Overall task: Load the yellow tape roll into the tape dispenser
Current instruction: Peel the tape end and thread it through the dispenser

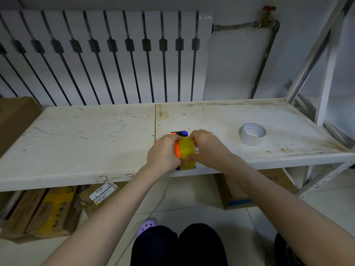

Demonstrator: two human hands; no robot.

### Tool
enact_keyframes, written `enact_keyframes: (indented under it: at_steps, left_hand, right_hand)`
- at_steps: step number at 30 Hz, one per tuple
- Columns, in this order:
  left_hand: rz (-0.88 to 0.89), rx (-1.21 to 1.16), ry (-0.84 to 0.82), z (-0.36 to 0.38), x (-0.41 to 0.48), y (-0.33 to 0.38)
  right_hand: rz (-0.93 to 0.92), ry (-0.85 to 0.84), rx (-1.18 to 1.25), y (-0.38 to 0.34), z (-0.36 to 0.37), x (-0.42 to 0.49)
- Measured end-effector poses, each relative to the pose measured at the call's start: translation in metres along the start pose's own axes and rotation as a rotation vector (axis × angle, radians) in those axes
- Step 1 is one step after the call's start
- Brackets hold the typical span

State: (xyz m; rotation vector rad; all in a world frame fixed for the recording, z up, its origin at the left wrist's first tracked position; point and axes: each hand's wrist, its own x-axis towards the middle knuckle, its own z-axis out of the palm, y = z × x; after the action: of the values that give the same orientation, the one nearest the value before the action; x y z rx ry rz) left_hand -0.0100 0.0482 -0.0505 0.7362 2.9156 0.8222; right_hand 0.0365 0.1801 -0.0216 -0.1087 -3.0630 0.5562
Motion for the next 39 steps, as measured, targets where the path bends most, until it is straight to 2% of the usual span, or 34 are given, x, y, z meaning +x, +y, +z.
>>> enact_keyframes:
  at_steps: [4,17,20,23,26,30,34,36,39]
  left_hand:
    - [-0.009,-0.013,-0.009,0.001,0.0,0.0]
    - [-0.026,-0.067,-0.023,-0.001,0.0,0.002]
    - [-0.017,-0.052,-0.013,-0.002,0.001,0.002]
    - [-0.009,-0.045,-0.029,-0.004,0.001,0.004]
    - [0.007,-0.034,-0.041,-0.006,0.0,0.004]
    - [0.018,-0.02,-0.044,-0.005,0.0,0.005]
    - [0.026,-0.052,-0.043,0.001,-0.001,0.003]
    - [-0.035,-0.185,-0.017,0.008,-0.006,0.004]
    - [-0.27,-0.488,0.047,0.019,-0.012,0.005]
  right_hand:
    - [0.027,-0.064,-0.023,-0.004,-0.004,0.006]
    - [0.048,-0.086,-0.049,-0.006,-0.004,0.007]
    - [-0.001,-0.034,0.131,0.008,0.0,0.001]
    - [0.043,0.051,0.301,0.014,-0.006,0.002]
    - [0.034,0.132,0.221,0.014,-0.007,0.011]
    - [0.046,0.134,0.152,0.012,-0.004,0.019]
    - [0.116,0.131,-0.123,0.001,-0.002,0.025]
    - [0.139,0.079,-0.255,-0.008,-0.003,0.023]
    - [0.142,-0.007,-0.329,-0.014,-0.002,0.021]
